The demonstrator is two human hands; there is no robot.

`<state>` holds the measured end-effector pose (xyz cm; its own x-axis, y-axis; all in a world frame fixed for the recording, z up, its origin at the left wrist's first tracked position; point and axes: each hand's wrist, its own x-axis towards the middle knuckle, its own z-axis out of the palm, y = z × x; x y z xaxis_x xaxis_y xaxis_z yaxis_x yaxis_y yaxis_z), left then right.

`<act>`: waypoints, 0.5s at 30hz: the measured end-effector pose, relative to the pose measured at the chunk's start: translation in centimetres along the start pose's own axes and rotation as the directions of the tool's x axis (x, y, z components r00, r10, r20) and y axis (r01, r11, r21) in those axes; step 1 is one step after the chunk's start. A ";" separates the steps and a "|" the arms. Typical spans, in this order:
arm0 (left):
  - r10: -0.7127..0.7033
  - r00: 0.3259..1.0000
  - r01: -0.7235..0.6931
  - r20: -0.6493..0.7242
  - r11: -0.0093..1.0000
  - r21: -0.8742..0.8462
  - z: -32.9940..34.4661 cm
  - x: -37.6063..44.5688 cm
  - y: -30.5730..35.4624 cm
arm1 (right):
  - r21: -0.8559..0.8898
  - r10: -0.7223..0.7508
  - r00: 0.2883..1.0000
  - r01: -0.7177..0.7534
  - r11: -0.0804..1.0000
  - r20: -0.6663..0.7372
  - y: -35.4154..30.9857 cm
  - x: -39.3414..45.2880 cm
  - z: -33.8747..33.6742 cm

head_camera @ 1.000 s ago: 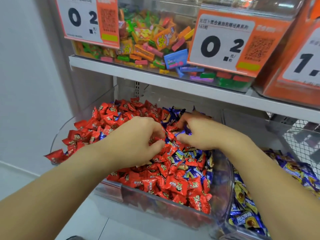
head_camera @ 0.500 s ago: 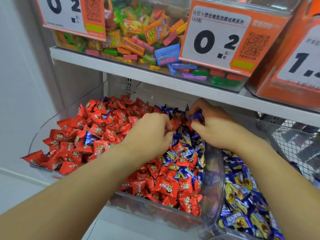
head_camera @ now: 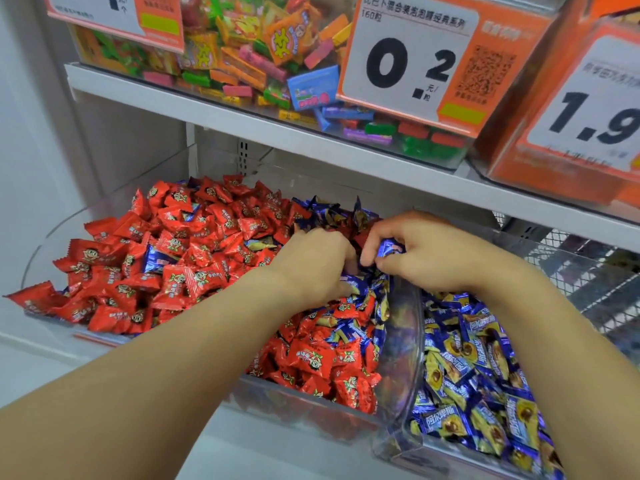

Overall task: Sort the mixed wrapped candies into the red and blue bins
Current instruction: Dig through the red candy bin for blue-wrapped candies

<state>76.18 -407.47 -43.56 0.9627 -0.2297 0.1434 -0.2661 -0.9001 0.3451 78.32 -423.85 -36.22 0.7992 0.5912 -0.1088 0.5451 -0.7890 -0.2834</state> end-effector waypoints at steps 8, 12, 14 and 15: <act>-0.017 0.999 0.020 0.050 0.997 -0.078 -1.5 -2.2 -1.9 | -0.399 0.227 0.946 -0.120 0.909 0.231 -2.8 1.4 0.5; -0.009 1.000 0.010 0.011 0.995 -0.102 -1.4 -2.9 -2.3 | -0.476 0.377 0.885 -0.215 0.853 0.275 -3.8 2.7 1.3; -0.013 1.000 0.014 0.007 0.993 -0.121 -1.4 -3.3 -2.6 | -0.542 0.405 0.872 -0.207 0.814 0.276 -4.3 2.9 1.7; -0.014 1.000 0.015 0.006 0.992 -0.128 -1.4 -3.5 -2.7 | -0.578 0.406 0.873 -0.190 0.793 0.270 -4.3 2.9 1.9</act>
<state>73.50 -403.70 -43.67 0.9665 -0.2196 0.1326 -0.2563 -0.8483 0.4634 77.82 -418.41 -37.08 0.8504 0.2407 -0.4678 0.4271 -0.8351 0.3468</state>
